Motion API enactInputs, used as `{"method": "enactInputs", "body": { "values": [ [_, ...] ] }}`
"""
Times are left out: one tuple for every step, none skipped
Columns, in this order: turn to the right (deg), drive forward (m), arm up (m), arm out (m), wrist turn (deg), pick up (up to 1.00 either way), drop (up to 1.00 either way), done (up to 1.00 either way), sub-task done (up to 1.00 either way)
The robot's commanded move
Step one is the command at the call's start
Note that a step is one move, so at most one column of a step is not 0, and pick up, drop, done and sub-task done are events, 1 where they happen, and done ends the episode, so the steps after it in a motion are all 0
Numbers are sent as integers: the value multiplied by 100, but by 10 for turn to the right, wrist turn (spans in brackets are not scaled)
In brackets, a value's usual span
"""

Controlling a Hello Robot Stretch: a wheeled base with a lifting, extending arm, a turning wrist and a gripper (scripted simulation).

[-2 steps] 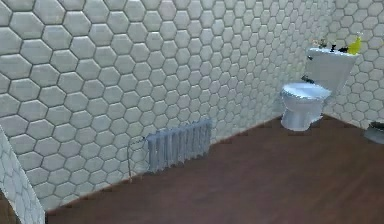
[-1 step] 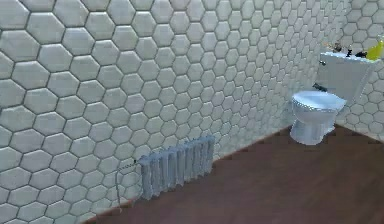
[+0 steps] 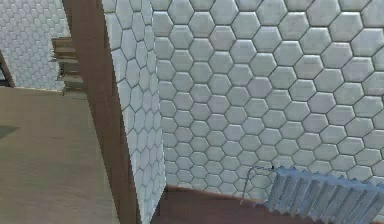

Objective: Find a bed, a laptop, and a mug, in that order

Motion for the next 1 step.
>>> {"method": "enactInputs", "body": {
  "values": [
    [-270, 0, 0, 0, 0, 0, 0, 0, 0]
  ]
}}
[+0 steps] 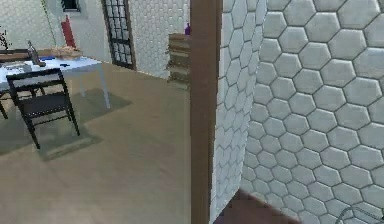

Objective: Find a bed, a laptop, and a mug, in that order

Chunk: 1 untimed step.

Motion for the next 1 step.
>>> {"method": "enactInputs", "body": {
  "values": [
    [0, 25, 0, 0, 0, 0, 0, 0, 0]
  ]
}}
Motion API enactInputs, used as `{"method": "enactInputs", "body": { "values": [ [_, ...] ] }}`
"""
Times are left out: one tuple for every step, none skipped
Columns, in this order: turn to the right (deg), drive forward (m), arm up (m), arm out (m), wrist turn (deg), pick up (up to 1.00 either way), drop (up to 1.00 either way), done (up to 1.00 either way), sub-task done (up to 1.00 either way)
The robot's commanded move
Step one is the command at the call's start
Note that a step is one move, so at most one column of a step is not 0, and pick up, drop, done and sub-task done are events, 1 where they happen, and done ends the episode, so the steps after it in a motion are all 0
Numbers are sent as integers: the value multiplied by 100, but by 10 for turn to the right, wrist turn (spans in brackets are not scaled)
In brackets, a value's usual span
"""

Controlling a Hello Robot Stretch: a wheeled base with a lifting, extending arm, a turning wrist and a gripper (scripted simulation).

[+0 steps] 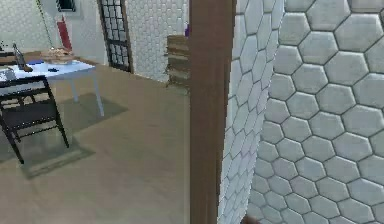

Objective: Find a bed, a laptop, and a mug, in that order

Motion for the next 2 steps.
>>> {"method": "enactInputs", "body": {
  "values": [
    [-450, 0, 0, 0, 0, 0, 0, 0, 0],
    [-30, 0, 0, 0, 0, 0, 0, 0, 0]
  ]
}}
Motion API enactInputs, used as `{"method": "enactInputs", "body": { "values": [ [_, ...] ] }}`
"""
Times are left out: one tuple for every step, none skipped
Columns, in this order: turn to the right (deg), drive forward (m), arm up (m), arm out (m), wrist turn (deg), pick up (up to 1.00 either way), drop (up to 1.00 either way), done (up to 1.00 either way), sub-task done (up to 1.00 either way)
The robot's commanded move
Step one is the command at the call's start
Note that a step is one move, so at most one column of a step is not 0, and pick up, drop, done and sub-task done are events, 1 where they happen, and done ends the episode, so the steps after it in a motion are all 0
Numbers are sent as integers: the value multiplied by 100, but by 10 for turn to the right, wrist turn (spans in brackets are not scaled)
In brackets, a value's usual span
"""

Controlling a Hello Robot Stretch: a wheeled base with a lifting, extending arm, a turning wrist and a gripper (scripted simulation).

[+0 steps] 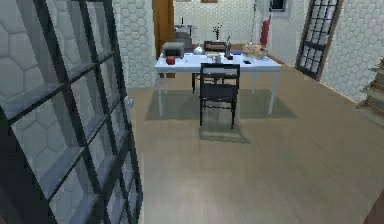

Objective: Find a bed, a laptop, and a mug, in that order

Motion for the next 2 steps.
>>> {"method": "enactInputs", "body": {
  "values": [
    [0, 30, 0, 0, 0, 0, 0, 0, 0],
    [0, 75, 0, 0, 0, 0, 0, 0, 0]
  ]
}}
